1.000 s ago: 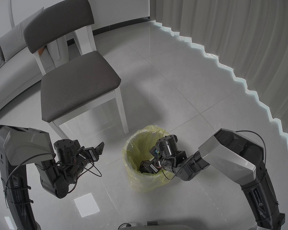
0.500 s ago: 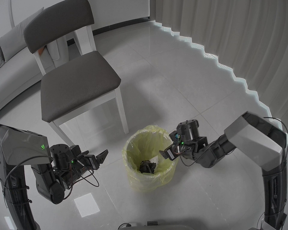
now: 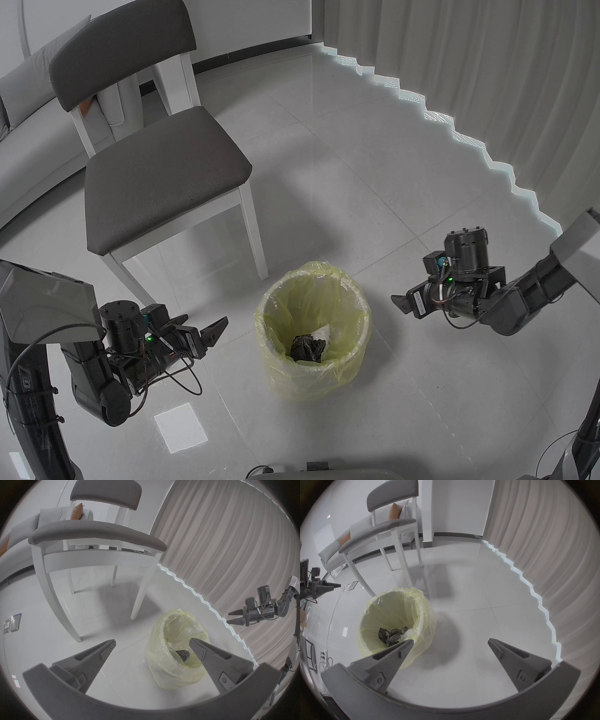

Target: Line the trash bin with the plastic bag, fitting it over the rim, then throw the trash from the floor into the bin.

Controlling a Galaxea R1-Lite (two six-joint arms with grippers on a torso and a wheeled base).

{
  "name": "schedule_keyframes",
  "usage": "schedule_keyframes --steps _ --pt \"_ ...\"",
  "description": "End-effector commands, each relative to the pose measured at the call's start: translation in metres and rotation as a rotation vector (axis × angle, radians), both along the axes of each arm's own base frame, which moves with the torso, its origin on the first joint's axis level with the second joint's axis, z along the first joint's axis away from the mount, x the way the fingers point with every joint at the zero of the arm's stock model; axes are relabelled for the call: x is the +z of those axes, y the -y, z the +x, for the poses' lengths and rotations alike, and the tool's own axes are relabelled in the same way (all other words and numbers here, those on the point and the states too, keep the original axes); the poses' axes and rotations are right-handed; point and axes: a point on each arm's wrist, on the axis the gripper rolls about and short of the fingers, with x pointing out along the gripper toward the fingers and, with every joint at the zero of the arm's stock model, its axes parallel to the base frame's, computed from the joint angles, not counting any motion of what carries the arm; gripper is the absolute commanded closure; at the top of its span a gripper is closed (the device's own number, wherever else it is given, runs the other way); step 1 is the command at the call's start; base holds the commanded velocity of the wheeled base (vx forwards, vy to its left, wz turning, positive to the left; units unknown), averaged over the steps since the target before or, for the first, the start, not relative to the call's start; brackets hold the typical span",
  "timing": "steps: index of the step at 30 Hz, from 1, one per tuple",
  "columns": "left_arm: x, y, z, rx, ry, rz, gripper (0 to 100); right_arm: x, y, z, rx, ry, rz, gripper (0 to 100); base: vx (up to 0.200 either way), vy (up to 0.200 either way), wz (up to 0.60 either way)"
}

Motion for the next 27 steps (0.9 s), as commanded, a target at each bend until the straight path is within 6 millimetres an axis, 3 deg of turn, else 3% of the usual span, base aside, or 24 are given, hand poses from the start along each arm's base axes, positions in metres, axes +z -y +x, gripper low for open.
schedule_keyframes --steps 1,7,15,27 --pt "0.001 0.007 0.001 -0.027 0.026 0.007 0 0.034 0.025 -0.032 -0.042 0.049 0.029 0 0.000 0.000 0.00" --pt "-0.011 0.016 0.007 -0.045 0.010 0.014 0 0.037 0.041 -0.059 -0.072 0.052 0.040 0 0.000 0.000 0.00" --pt "-0.053 0.033 0.035 -0.059 -0.024 0.027 0 0.042 0.067 -0.093 -0.125 0.092 0.048 0 0.000 0.000 0.00" --pt "-0.085 0.048 0.071 -0.089 -0.018 0.083 0 0.041 0.073 -0.116 -0.130 0.080 0.044 0 0.000 0.000 0.00"
